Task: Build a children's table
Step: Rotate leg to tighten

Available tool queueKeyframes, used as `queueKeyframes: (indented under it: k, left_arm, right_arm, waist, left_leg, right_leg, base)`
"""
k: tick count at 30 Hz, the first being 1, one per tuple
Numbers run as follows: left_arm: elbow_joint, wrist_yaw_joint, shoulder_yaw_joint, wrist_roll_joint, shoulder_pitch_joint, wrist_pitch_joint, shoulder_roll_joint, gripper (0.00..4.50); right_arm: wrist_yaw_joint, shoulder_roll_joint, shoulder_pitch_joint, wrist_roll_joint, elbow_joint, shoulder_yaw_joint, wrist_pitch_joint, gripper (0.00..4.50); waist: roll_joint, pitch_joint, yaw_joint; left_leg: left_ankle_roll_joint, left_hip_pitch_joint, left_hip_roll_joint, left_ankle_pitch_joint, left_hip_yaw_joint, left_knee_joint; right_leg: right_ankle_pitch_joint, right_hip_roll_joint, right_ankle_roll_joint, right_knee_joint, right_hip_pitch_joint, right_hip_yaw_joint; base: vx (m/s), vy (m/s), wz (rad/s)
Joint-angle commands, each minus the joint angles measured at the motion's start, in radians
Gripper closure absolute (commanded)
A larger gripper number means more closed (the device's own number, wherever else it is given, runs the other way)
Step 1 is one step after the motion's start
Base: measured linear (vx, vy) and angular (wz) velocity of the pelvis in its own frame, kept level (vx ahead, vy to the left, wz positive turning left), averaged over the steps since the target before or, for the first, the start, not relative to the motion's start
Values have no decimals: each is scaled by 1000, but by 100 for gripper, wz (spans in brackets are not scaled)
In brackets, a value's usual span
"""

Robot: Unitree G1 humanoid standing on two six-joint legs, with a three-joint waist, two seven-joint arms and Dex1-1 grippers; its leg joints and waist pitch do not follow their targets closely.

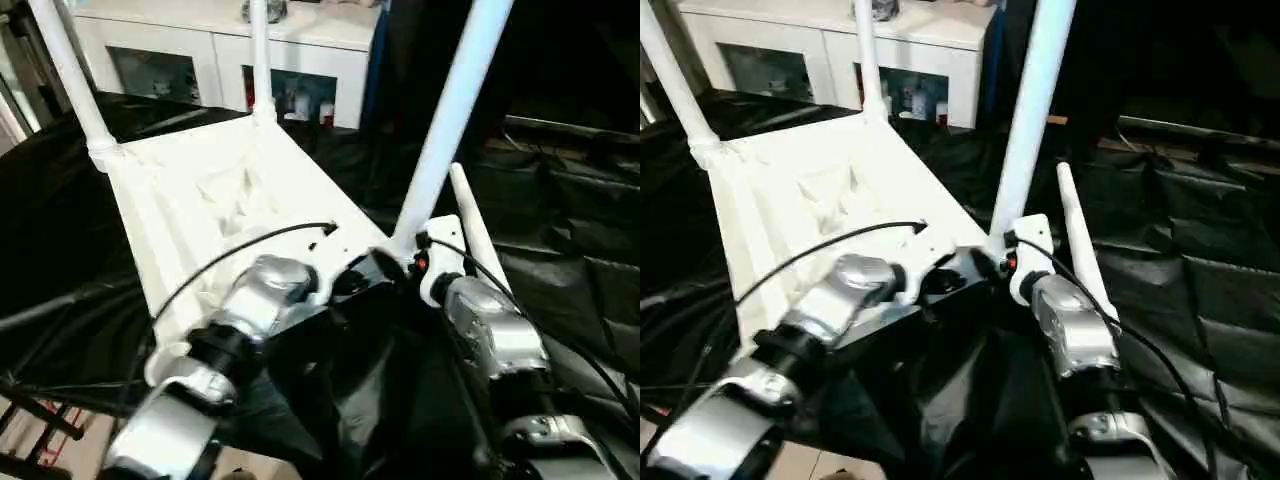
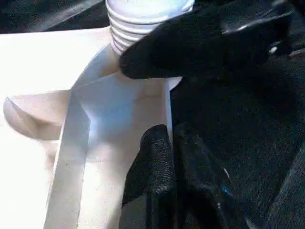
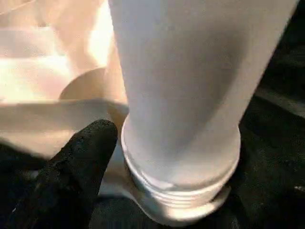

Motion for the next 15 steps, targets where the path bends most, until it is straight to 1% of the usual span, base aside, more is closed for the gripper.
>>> queueKeyframes:
  k: [1, 3, 4, 5, 6, 8, 9, 11, 12, 13, 14, 15]
  left_arm:
    - [-89, -102, -60, -27, 8, -86, 1, 450]
    - [-135, -163, -71, -38, 37, -72, 38, 450]
    - [-148, -184, -71, -46, 47, -79, 49, 450]
    - [-182, -230, -68, -68, 68, -80, 72, 450]
    - [-201, -254, -68, -78, 78, -78, 86, 450]
    - [-237, -290, -69, -89, 97, -79, 115, 450]
    - [-255, -304, -68, -89, 107, -82, 134, 450]
    - [-263, -309, -67, -90, 111, -83, 143, 450]
    - [-267, -313, -66, -91, 113, -84, 146, 450]
    - [-312, -350, -62, -104, 133, -72, 178, 450]
    - [-328, -364, -60, -109, 141, -67, 190, 450]
    - [-339, -372, -60, -112, 146, -63, 197, 450]
  right_arm:
    - [145, -7, 19, 1, -41, 122, -33, 69]
    - [221, -55, 33, 8, -76, 130, -41, 69]
    - [250, -70, 39, 16, -90, 129, -40, 69]
    - [318, -107, 52, 32, -124, 132, -33, 69]
    - [356, -129, 61, 39, -144, 137, -30, 69]
    - [416, -173, 80, 49, -180, 153, -22, 69]
    - [450, -203, 91, 52, -199, 166, -19, 69]
    - [466, -214, 96, 57, -208, 170, -13, 69]
    - [472, -217, 97, 61, -212, 171, -10, 69]
    - [525, -242, 115, 92, -250, 175, 14, 69]
    - [542, -249, 121, 101, -264, 175, 20, 69]
    - [551, -251, 126, 106, -272, 175, 24, 69]
  waist:
    - [-2, -52, 5]
    - [0, -52, 6]
    - [-1, -53, 4]
    - [-1, -53, 6]
    - [-1, -54, 11]
    - [1, -55, 23]
    - [0, -53, 23]
    - [1, -54, 27]
    - [0, -53, 28]
    - [-2, -53, 29]
    - [-2, -54, 31]
    - [-2, -53, 29]
  left_leg:
    - [20, -1, 33, -246, -8, -69]
    - [21, -1, 36, -258, -9, -69]
    - [24, -1, 35, -251, -8, -69]
    - [26, 1, 37, -249, -8, -69]
    - [39, 0, 37, -235, -6, -65]
    - [49, 2, 39, -205, -5, -64]
    - [50, 0, 39, -202, -4, -64]
    - [49, 1, 39, -202, -4, -64]
    - [45, -1, 38, -210, -4, -64]
    - [43, 0, 38, -213, -4, -65]
    - [43, -2, 39, -211, -6, -65]
    - [47, -1, 40, -210, -5, -65]
  right_leg:
    - [-217, -65, -173, -85, 48, 52]
    - [-222, -66, -172, -84, 49, 53]
    - [-207, -64, -180, -81, 48, 54]
    - [-199, -65, -185, -80, 48, 54]
    - [-169, -63, -194, -77, 48, 55]
    - [-122, -62, -207, -71, 47, 55]
    - [-119, -61, -208, -71, 47, 55]
    - [-118, -62, -211, -69, 47, 55]
    - [-137, -63, -210, -71, 47, 54]
    - [-148, -63, -208, -72, 48, 54]
    - [-152, -65, -204, -70, 52, 54]
    - [-149, -63, -204, -71, 48, 55]
  base:
    - [0, 0, 0]
    - [0, 0, 0]
    - [0, 0, 0]
    - [0, 0, 0]
    - [0, 0, 0]
    - [0, 0, 0]
    - [0, 0, 0]
    - [0, 0, 0]
    - [0, 0, 0]
    - [0, 0, 0]
    - [0, 0, 0]
    - [0, 0, 0]
